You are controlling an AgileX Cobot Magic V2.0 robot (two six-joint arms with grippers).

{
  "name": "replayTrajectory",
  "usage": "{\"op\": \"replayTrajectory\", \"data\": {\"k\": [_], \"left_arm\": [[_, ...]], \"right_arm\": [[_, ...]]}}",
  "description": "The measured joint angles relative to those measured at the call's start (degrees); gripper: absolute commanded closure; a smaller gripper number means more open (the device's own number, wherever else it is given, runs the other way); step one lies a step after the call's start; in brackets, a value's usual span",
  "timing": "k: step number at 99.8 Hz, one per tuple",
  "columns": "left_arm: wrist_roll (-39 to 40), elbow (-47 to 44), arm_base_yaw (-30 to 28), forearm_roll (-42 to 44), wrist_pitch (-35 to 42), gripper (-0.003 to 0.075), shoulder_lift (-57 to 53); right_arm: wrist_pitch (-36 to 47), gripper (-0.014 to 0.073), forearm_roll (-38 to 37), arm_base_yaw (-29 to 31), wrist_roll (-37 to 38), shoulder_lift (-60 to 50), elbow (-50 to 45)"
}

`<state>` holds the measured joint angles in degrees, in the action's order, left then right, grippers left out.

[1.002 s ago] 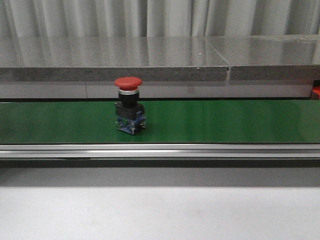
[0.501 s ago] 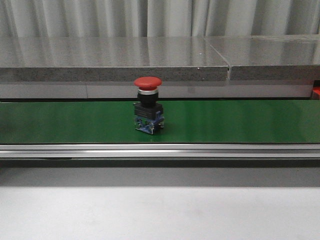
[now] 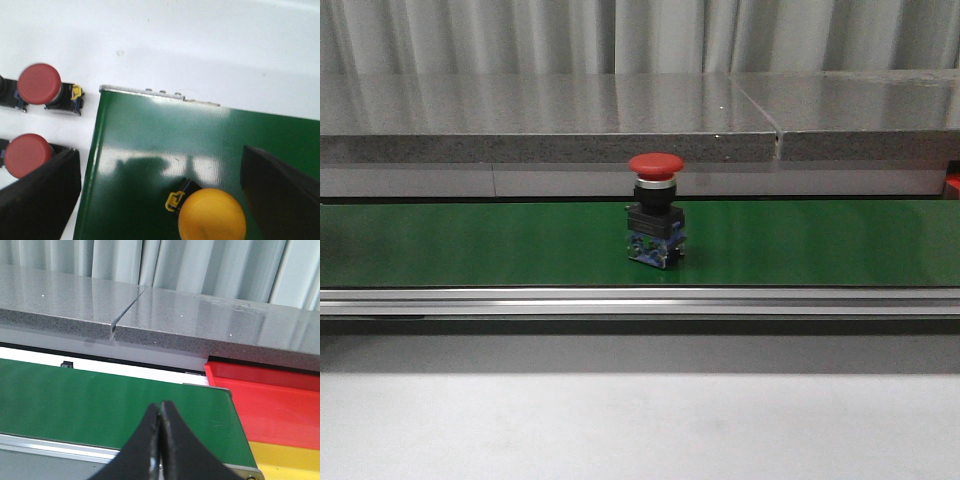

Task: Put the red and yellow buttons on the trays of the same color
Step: 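Place the yellow button on the green belt and open the left gripper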

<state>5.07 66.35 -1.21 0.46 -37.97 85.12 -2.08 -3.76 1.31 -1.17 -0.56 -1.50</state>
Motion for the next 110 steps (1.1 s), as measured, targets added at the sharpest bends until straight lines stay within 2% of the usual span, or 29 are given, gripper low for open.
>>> {"op": "replayTrajectory", "data": {"k": [31, 50, 70, 87, 106, 110], "left_arm": [[-1.3, -4.1, 4.6, 0.0, 5.7, 0.019, -17.3], [-1.4, -13.5, 7.0, -0.1, 8.2, 0.0246, -31.6], [-1.4, -25.3, 7.2, -0.1, 8.2, 0.0326, -47.2], [-1.4, -33.5, 7.3, -0.5, 7.5, 0.0469, -59.6], [-1.4, -39.4, 7.3, -0.5, 5.3, 0.0725, -69.4], [-1.4, -40.3, 7.3, -0.5, 5.0, 0.0738, -71.0]], "right_arm": [[0.0, 0.0662, 0.0, 0.0, 0.0, 0.0, 0.0], [0.0, 0.0662, 0.0, 0.0, 0.0, 0.0, 0.0], [0.0, 0.0662, 0.0, 0.0, 0.0, 0.0, 0.0], [0.0, 0.0662, 0.0, 0.0, 0.0, 0.0, 0.0], [0.0, 0.0662, 0.0, 0.0, 0.0, 0.0, 0.0], [0.0, 0.0662, 0.0, 0.0, 0.0, 0.0, 0.0]]}}
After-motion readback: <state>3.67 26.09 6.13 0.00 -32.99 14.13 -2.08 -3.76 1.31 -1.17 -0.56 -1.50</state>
